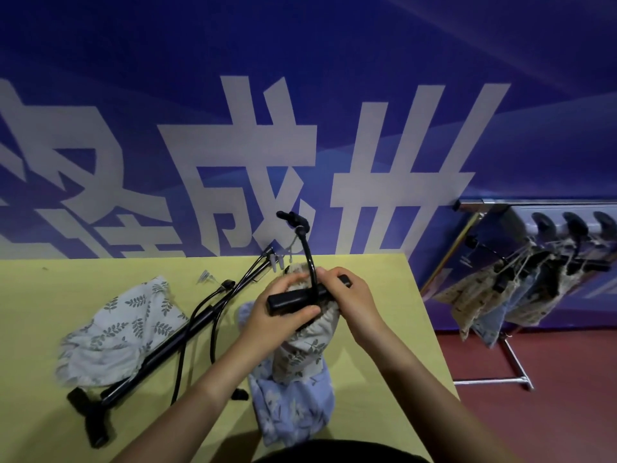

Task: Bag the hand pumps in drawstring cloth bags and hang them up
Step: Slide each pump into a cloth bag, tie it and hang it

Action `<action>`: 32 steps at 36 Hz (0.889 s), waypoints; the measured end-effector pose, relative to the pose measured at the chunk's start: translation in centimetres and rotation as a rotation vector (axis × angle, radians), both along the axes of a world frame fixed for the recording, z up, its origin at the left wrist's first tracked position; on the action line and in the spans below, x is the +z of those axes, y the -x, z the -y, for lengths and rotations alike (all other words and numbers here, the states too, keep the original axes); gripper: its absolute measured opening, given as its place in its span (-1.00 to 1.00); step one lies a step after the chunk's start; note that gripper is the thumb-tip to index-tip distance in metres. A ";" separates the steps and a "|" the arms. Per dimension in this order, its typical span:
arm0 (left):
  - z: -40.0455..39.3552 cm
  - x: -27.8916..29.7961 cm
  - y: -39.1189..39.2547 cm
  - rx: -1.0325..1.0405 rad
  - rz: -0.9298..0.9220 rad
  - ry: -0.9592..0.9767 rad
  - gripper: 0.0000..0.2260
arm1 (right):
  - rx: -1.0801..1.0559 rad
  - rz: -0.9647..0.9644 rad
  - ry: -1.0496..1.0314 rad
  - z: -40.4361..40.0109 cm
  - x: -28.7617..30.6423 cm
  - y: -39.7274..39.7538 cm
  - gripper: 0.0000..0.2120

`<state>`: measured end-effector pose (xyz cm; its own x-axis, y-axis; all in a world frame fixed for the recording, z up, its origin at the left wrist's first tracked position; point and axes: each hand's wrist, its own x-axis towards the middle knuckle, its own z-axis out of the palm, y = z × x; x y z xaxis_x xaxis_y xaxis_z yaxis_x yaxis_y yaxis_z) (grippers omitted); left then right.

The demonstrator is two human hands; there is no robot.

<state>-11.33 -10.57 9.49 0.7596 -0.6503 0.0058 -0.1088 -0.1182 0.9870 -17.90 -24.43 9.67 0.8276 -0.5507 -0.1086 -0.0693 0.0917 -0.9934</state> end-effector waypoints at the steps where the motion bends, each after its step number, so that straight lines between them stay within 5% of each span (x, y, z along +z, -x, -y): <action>1: -0.1 0.0 0.0 -0.009 -0.014 0.014 -0.54 | -0.020 -0.001 -0.022 0.2 -0.1 -0.1 -0.71; 6: -1.1 -0.9 0.0 0.055 -0.286 0.149 -0.53 | -0.068 -0.032 -0.084 1.3 -0.5 -0.3 -0.65; 10: -0.9 -1.3 -1.3 0.225 -0.614 0.171 -0.74 | -0.018 -0.060 -0.076 1.7 -0.7 -0.2 -0.64; 15: 1.0 -0.3 -3.3 0.061 -0.522 -0.128 -0.75 | 0.025 -0.068 -0.040 1.4 -0.4 -0.3 -0.65; 19: 2.4 -1.6 -5.7 0.078 -0.383 -0.293 -0.30 | 0.043 -0.055 -0.028 1.4 -0.4 -0.5 -0.66; 23: 3.2 -1.3 -5.8 0.133 -0.241 -0.307 -0.76 | 0.059 -0.062 -0.038 1.8 -0.5 -0.4 -0.65; 29: 2.3 -1.1 -6.3 0.286 0.027 -0.262 -0.63 | -0.009 -0.084 -0.051 2.4 -0.8 -0.2 -0.64; 32: 1.3 -1.1 -7.0 0.376 0.009 -0.230 -0.64 | -0.091 -0.100 -0.043 2.8 -0.9 -0.6 -0.65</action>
